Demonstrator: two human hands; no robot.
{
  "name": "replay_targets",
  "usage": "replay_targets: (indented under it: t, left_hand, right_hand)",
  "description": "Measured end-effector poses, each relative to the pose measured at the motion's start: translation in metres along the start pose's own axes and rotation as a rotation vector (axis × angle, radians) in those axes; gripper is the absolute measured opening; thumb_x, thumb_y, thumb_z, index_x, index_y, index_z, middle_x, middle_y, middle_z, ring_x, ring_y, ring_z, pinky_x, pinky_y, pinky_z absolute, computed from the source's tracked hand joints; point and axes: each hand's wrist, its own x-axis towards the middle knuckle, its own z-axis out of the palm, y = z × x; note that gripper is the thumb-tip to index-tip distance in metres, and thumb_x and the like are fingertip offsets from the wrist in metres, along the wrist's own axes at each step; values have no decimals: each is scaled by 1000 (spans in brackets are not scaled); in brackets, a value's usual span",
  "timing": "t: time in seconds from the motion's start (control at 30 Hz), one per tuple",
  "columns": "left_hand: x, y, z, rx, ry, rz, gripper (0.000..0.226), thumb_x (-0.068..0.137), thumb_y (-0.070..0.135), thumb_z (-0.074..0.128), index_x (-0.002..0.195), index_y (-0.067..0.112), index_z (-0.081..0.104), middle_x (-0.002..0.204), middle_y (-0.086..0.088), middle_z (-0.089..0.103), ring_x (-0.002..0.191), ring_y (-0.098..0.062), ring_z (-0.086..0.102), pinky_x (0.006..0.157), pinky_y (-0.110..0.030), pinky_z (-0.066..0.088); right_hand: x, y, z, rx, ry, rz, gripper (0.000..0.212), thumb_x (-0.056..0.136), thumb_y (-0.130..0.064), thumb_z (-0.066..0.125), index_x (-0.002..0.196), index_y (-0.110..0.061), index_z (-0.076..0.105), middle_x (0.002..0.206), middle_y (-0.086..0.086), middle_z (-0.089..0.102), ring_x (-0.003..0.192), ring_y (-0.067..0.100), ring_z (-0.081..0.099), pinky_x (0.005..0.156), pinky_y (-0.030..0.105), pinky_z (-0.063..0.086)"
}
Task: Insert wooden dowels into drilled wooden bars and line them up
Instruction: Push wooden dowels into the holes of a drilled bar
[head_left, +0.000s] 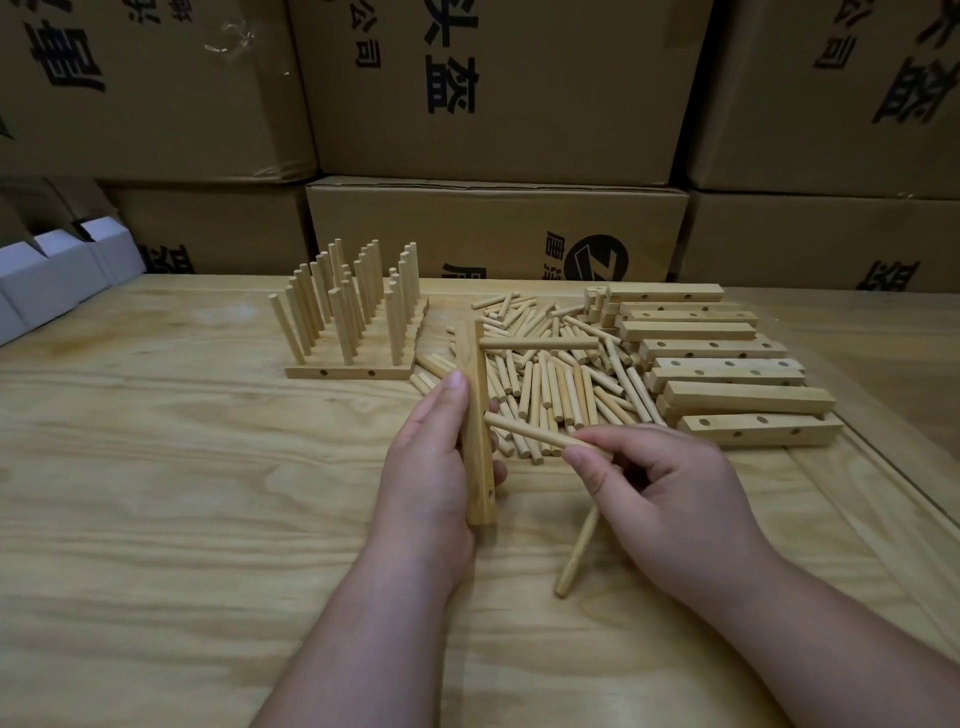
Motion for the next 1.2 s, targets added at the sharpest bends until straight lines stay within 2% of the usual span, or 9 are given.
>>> replay_targets:
  t: [0.17, 0.27, 0.37, 0.57, 0.7, 0.87, 0.97, 1.13, 1.2]
  left_hand:
    - [-1, 1, 1, 2, -25, 32, 40, 76, 48, 73, 105, 21, 74, 80, 1, 67, 61, -10, 56, 49, -29, 46]
    - [-1, 0, 0, 15, -39, 24, 24, 84, 44, 72, 95, 23, 77, 83, 0, 67, 62, -10, 56, 50, -28, 47]
    - [-1, 0, -2, 44, -45, 4, 24, 89, 46, 70, 87, 23, 79, 83, -1, 68, 62, -9, 57, 51, -29, 48]
    - [-2, -1, -1, 115, -85, 6, 39, 76, 54, 74, 100, 23, 76, 79, 3, 68, 63, -7, 59, 55, -30, 48]
    - [-3, -1, -1, 155, -95, 7, 43, 77, 56, 76, 104, 22, 75, 76, 6, 67, 65, -7, 58, 57, -29, 49]
    - [-4, -2, -1, 170, -104, 15, 42, 73, 58, 73, 96, 23, 77, 75, 6, 65, 66, -7, 56, 58, -28, 49]
    - [-4, -2, -2, 185, -102, 22, 48, 74, 59, 72, 104, 22, 77, 75, 7, 65, 69, -8, 56, 59, -28, 50]
    - [-5, -2, 3, 150, -78, 8, 31, 87, 50, 67, 96, 22, 76, 69, 3, 63, 58, -8, 55, 52, -27, 49]
    - [-6, -2, 5, 158, -37, 0, 30, 98, 45, 59, 89, 23, 77, 63, -2, 60, 52, -12, 53, 50, -27, 48]
  right_hand:
    - [2, 1, -3, -30, -23, -47, 22, 88, -31, 67, 104, -21, 79, 79, -18, 70, 81, 1, 65, 70, 7, 46]
    - [2, 2, -5, -48, -34, -72, 21, 90, -29, 67, 103, -20, 79, 77, -18, 69, 80, 3, 65, 68, 9, 47]
    - [2, 2, -6, -44, -44, -61, 18, 94, -30, 65, 100, -21, 79, 72, -13, 68, 76, 4, 64, 64, 10, 46]
    - [3, 2, -7, -22, -12, -12, 19, 94, -28, 59, 91, -22, 76, 64, -12, 62, 66, 8, 60, 55, 10, 41]
    - [4, 0, -8, -23, -14, -2, 18, 94, -30, 59, 87, -23, 73, 75, -10, 62, 63, 7, 57, 52, 8, 37]
    - [4, -1, -7, -30, -1, -6, 38, 93, -46, 50, 78, -20, 73, 72, -8, 62, 63, 8, 58, 52, 7, 35]
    - [4, -1, -7, -21, 3, 5, 39, 93, -48, 49, 74, -20, 71, 69, -6, 61, 62, 9, 57, 50, 7, 35]
    - [2, -3, -2, 121, 42, 115, 13, 92, -53, 60, 97, -42, 65, 69, -4, 62, 58, 10, 60, 51, 14, 44]
    - [1, -3, 0, 202, 43, 156, 26, 83, -53, 63, 107, -42, 61, 72, -2, 64, 61, 14, 65, 58, 20, 51]
